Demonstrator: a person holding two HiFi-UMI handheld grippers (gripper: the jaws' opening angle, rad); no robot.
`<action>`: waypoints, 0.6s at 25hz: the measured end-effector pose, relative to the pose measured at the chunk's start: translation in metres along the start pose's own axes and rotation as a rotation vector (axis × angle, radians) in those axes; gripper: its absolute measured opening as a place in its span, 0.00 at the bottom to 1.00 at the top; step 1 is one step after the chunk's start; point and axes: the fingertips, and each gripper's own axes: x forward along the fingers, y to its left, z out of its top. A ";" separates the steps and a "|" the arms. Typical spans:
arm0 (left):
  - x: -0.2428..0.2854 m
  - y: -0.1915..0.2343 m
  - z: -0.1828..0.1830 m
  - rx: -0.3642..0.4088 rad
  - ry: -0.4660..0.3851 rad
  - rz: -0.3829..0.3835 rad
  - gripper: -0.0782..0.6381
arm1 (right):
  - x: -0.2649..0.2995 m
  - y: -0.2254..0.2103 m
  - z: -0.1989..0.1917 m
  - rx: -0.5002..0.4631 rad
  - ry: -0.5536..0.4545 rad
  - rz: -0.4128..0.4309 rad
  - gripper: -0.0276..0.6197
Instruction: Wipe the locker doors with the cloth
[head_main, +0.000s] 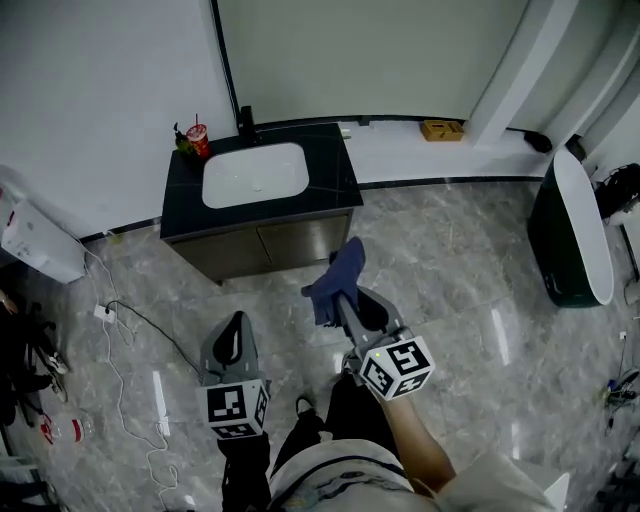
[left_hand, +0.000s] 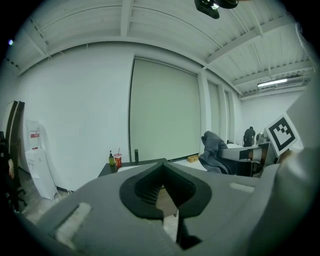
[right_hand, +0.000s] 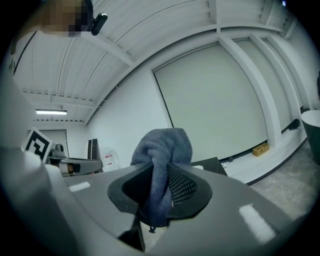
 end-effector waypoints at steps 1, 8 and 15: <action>-0.005 -0.002 0.000 0.000 0.001 -0.011 0.11 | -0.005 0.007 0.003 -0.008 -0.010 -0.006 0.17; -0.026 -0.033 0.004 0.026 -0.013 -0.050 0.11 | -0.040 0.009 0.021 -0.048 -0.051 -0.052 0.17; -0.029 -0.051 0.024 0.055 -0.041 -0.012 0.11 | -0.053 0.002 0.042 -0.089 -0.079 -0.018 0.17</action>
